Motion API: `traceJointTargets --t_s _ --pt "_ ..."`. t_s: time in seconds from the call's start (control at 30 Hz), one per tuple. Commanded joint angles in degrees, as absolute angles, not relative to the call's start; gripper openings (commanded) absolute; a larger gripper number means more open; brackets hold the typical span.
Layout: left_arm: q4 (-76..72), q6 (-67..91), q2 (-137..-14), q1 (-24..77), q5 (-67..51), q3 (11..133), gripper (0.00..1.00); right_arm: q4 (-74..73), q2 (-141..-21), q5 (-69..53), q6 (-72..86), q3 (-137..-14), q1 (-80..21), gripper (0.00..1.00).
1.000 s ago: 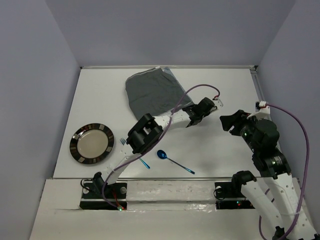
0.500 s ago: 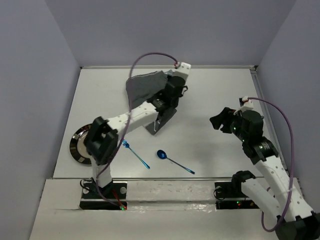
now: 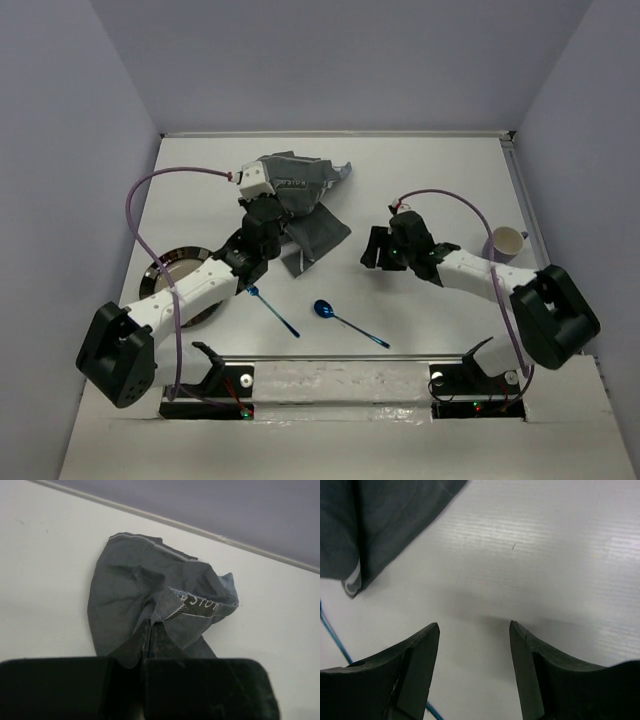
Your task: Set the dinner table for one person
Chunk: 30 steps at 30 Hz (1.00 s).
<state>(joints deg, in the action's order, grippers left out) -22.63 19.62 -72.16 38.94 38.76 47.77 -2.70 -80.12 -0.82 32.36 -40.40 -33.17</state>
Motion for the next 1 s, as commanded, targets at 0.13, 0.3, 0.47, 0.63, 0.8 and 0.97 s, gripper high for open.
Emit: traceJointTargets --t_s 0.13,0.3,0.47,0.63,0.8,0.97 --pt "-29.9 26.4 -62.8 37.3 41.0 39.3 0.00 8.0 -95.2 5.8 37.5 -52.1 -35.9 0.61" --pt "-31.7 26.9 -62.1 37.3 39.4 37.0 0.00 8.3 -101.6 8.0 39.0 -56.4 -37.1 0.59" --pt "-33.5 26.6 -61.8 37.3 38.5 35.4 0.00 8.1 -107.0 9.1 40.3 -60.2 -38.3 0.53" --pt "-35.2 26.2 -61.6 37.2 38.0 34.4 0.00 6.3 -109.9 10.5 41.0 -62.3 -39.6 0.51" --pt "-36.3 25.9 -61.8 37.2 37.4 34.0 0.00 5.4 -111.6 11.1 41.8 -63.5 -40.2 0.34" --pt "-36.7 24.9 -61.3 37.2 37.9 34.4 0.00 4.8 -110.5 14.4 41.5 -63.3 -40.2 0.00"
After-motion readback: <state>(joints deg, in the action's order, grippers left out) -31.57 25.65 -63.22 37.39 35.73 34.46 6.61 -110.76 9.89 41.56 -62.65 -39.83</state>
